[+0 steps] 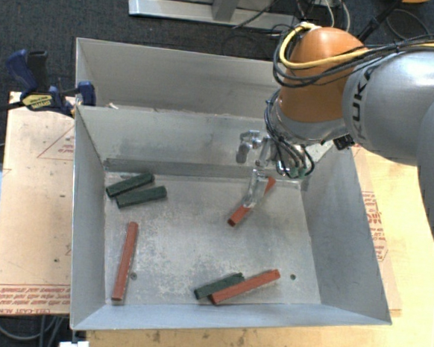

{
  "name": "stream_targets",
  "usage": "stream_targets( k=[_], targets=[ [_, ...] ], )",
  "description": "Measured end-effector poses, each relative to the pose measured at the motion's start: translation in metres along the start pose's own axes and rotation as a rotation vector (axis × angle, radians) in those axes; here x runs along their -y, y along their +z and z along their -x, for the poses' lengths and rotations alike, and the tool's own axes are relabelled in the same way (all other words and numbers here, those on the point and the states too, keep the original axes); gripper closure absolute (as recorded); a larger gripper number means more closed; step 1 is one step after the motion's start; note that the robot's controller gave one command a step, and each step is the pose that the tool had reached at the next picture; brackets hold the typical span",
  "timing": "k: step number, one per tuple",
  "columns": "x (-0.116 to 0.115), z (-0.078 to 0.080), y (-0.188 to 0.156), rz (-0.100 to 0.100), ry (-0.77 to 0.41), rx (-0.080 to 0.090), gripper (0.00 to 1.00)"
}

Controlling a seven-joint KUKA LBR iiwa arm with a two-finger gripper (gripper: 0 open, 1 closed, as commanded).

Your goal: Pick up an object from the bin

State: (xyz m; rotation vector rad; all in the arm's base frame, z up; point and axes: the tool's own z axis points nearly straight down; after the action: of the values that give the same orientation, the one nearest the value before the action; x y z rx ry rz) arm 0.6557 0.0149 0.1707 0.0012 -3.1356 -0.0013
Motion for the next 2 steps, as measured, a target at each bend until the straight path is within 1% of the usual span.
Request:
stream_targets(
  k=[1, 2],
  targets=[
    [0.037, -0.003, 0.102, -0.001, -0.405, 0.004, 0.00],
    [0.034, -0.003, 0.069, -0.003, -0.553, 0.012, 0.00]
  ],
)
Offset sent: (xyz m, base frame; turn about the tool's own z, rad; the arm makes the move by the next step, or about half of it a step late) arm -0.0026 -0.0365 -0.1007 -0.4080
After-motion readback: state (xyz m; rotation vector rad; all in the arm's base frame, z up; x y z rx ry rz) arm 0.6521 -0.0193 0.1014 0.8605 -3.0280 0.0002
